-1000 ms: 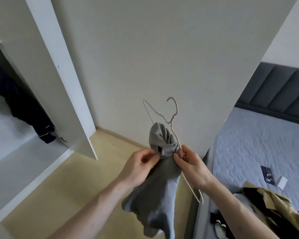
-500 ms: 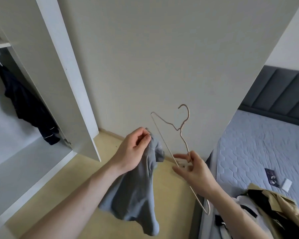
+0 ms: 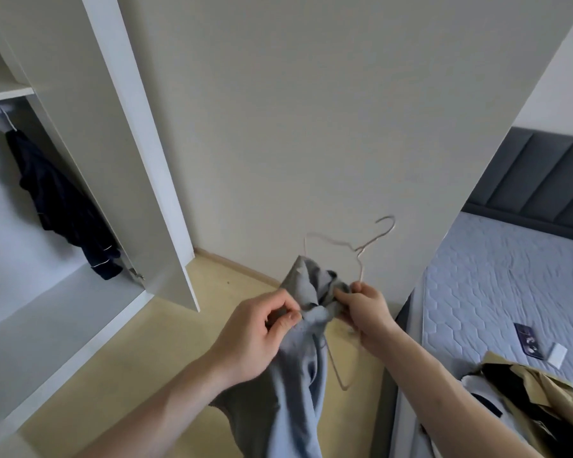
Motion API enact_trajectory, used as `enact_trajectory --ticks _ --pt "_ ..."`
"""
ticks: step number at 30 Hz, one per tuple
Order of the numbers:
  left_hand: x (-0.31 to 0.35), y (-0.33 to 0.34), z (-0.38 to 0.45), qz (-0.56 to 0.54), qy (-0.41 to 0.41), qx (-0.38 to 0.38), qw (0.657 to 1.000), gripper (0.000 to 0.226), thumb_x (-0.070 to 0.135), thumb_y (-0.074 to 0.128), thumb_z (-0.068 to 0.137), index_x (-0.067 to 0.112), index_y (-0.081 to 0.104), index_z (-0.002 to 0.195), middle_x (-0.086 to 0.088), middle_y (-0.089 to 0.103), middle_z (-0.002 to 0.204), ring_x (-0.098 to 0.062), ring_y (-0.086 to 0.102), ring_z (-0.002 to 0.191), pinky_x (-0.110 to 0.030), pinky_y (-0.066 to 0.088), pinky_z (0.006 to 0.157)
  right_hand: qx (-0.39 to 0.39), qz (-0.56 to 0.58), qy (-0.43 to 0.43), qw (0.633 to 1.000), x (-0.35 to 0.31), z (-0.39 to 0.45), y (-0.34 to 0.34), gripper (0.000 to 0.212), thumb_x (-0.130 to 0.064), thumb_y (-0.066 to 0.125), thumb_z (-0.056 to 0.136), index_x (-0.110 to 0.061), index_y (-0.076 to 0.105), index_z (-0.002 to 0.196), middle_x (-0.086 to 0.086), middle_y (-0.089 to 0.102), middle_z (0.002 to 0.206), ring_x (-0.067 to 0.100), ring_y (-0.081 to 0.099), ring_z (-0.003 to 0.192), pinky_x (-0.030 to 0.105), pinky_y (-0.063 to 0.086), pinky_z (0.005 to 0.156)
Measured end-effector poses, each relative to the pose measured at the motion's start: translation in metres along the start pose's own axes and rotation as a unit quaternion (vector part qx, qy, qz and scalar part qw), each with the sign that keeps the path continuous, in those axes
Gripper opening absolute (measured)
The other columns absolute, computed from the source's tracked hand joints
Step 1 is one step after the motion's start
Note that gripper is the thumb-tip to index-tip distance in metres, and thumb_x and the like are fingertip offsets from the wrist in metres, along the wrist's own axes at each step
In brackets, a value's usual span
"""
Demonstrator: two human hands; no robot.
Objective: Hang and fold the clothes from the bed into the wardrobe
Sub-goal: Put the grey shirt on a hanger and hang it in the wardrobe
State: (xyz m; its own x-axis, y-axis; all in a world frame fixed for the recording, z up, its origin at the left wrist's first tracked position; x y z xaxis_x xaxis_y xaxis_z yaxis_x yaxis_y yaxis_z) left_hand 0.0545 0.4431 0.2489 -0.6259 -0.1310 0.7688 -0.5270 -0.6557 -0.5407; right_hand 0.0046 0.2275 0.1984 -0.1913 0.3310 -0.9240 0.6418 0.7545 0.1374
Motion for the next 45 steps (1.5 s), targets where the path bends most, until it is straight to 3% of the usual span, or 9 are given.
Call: enact_trajectory --ticks 7,12,16,20,24,27,33,40,45 --pt "-0.035 0.050 -0.049 -0.030 -0.111 -0.225 0.967 0.013 0.045 0.065 0.092 0.034 0.071 0.095 0.018 0.070 0.098 -0.002 0.068 0.090 -0.024 0.057 0.080 -0.057 0.010 -0.092 0.994 -0.019 -0.009 0.010 0.047 -0.008 0.063 0.100 -0.028 0.037 0.067 -0.001 0.047 0.064 0.013 0.050 0.060 0.024 0.048 0.055" --pt "-0.070 0.013 -0.011 -0.042 -0.229 -0.048 0.971 0.059 0.055 0.080 0.071 0.049 0.053 0.122 0.032 0.055 0.125 0.005 0.058 0.113 -0.028 0.057 0.091 -0.101 0.059 -0.093 0.989 -0.038 -0.022 0.009 0.043 -0.007 0.059 0.103 -0.025 0.038 0.070 -0.001 0.050 0.062 0.012 0.055 0.058 0.023 0.052 0.056" --pt "-0.053 0.025 0.022 -0.038 -0.175 -0.172 0.969 0.061 0.033 0.068 0.078 0.076 0.045 0.114 0.046 0.052 0.120 0.022 0.051 0.109 -0.005 0.045 0.086 -0.157 0.064 -0.107 0.980 -0.058 -0.031 0.007 0.038 -0.011 0.062 0.096 -0.025 0.039 0.070 0.001 0.052 0.067 0.014 0.056 0.063 0.026 0.053 0.062" --pt "-0.051 0.022 0.046 -0.003 -0.175 -0.165 0.971 0.017 0.030 0.051 0.087 0.036 0.067 0.091 0.018 0.072 0.088 0.002 0.065 0.080 -0.023 0.048 0.068 -0.091 -0.032 -0.159 0.982 -0.074 -0.024 -0.025 0.048 -0.006 0.058 0.101 -0.028 0.038 0.064 -0.001 0.043 0.065 0.013 0.043 0.063 0.024 0.043 0.058" --pt "-0.052 0.006 0.069 0.029 -0.150 -0.067 0.986 0.034 0.034 0.052 0.103 0.006 0.065 0.088 -0.003 0.069 0.083 -0.022 0.062 0.080 -0.041 0.047 0.075 0.014 -0.146 -0.212 0.966 -0.077 -0.016 -0.065 0.043 0.003 0.054 0.102 -0.019 0.034 0.071 -0.003 0.055 0.063 0.016 0.057 0.065 0.031 0.059 0.061" --pt "-0.044 0.000 0.086 -0.030 -0.182 0.002 0.983 0.035 0.031 0.054 0.099 0.001 0.061 0.083 -0.006 0.063 0.074 -0.021 0.057 0.072 -0.039 0.044 0.071 0.092 -0.260 -0.227 0.934 -0.070 -0.024 -0.075 0.027 -0.001 0.063 0.098 -0.010 0.046 0.079 -0.007 0.077 0.096 0.016 0.073 0.078 0.041 0.065 0.070" --pt "-0.047 0.000 0.114 -0.286 -0.354 0.094 0.885 0.021 0.032 0.062 0.101 0.015 0.073 0.095 -0.002 0.076 0.096 -0.012 0.074 0.080 -0.021 0.056 0.063 0.027 -0.251 -0.170 0.953 -0.006 -0.073 -0.037 0.043 -0.028 0.093 0.070 -0.014 0.064 0.098 -0.004 0.077 0.093 0.012 0.075 0.076 0.031 0.062 0.063" --pt "-0.031 -0.001 0.127 -0.416 -0.420 0.150 0.792 0.030 0.033 0.054 0.107 0.011 0.060 0.126 -0.010 0.069 0.111 -0.027 0.067 0.103 -0.037 0.053 0.086 -0.033 -0.288 -0.132 0.948 0.053 -0.082 0.007 0.092 -0.061 0.098 0.043 -0.045 0.048 0.119 -0.028 0.057 0.119 -0.013 0.051 0.116 0.020 0.051 0.087" --pt "-0.024 -0.010 0.128 -0.469 -0.404 0.169 0.767 0.025 0.030 0.054 0.107 0.009 0.061 0.120 -0.009 0.070 0.097 -0.020 0.069 0.082 -0.032 0.060 0.061 0.054 -0.222 -0.146 0.963 0.048 -0.056 0.011 0.036 -0.020 0.085 0.077 -0.021 0.053 0.094 -0.011 0.066 0.083 0.011 0.065 0.077 0.020 0.054 0.064"
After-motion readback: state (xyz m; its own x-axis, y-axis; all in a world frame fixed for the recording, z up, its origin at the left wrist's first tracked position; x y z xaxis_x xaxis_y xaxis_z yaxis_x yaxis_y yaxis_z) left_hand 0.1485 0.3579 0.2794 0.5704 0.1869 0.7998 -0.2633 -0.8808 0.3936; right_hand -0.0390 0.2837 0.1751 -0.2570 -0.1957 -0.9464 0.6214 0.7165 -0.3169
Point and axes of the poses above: each hand's wrist, its own z-axis towards the middle knuckle, its own y-axis out of the palm, x = y × z, the point moved 3 cm from there along z, towards the middle knuckle
